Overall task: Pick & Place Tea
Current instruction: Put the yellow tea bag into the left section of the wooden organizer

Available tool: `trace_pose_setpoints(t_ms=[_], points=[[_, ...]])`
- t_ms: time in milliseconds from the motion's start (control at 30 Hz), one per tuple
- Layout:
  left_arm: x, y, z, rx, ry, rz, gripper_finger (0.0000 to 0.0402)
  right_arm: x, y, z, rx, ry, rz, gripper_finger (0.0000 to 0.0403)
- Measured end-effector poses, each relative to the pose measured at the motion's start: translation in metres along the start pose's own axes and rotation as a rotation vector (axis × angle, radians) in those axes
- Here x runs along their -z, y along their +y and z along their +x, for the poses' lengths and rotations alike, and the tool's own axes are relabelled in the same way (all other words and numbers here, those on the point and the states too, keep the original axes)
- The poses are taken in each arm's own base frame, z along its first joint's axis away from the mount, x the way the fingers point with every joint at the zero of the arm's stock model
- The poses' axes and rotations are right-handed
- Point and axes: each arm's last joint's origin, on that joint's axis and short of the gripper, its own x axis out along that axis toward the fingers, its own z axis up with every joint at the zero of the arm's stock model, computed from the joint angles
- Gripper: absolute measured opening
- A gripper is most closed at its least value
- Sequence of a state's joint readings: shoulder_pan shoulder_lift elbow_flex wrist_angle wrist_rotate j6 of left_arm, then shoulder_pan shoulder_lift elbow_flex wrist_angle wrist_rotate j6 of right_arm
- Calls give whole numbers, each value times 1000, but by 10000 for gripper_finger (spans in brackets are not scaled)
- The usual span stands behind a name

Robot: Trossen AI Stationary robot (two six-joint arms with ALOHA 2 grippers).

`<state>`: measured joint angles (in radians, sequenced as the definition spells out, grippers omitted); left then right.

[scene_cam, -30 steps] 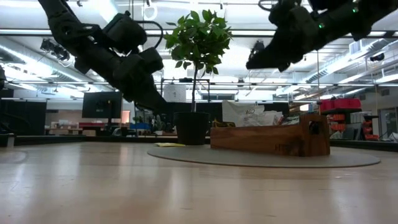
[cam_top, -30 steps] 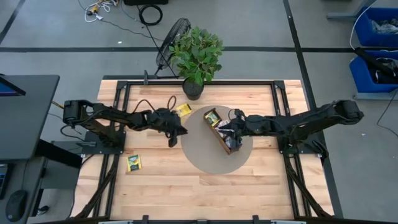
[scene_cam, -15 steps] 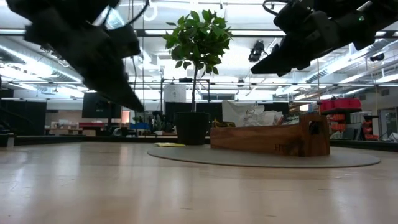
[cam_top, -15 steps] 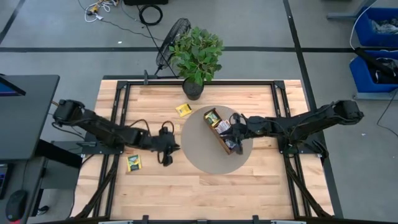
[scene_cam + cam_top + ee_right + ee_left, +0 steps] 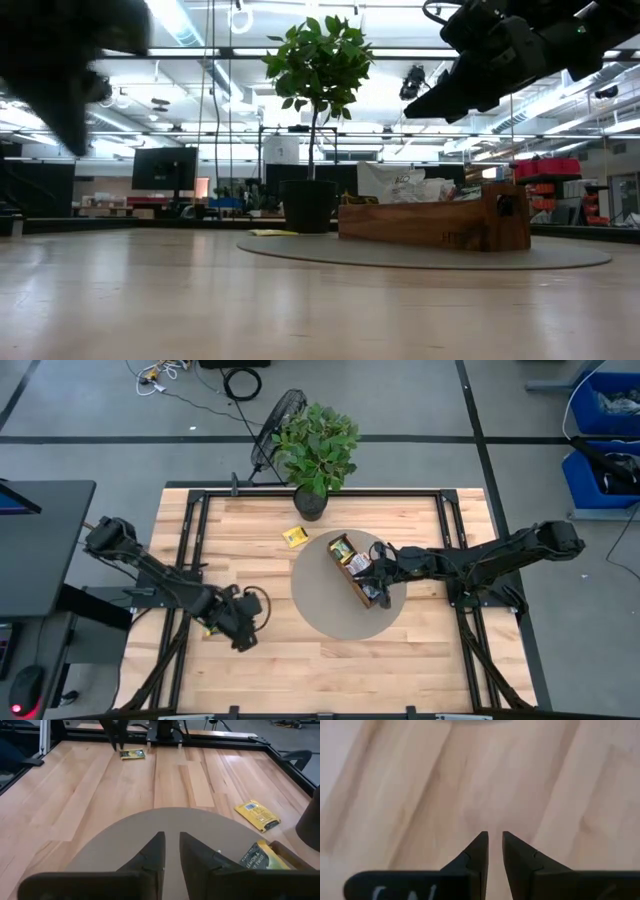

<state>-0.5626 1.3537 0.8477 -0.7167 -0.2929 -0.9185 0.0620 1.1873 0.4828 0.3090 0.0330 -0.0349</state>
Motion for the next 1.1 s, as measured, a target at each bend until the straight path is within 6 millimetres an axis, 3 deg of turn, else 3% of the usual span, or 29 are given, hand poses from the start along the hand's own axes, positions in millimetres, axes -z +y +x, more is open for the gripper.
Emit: trace_pose_setpoints(t_ms=[333,533,833,1100], points=[[40,-12,-10,-8,161,-219,60,2,0,0,-1,24,-1,64],[66,-1,-9,-178,233,-304,80,3,0,0,0,27,-4,64],[71,-8,4,-212,213,-262,188,3,0,0,1,34,-2,64],[79,-12,20,-275,295,-209,197,3,0,0,2,34,2,64]])
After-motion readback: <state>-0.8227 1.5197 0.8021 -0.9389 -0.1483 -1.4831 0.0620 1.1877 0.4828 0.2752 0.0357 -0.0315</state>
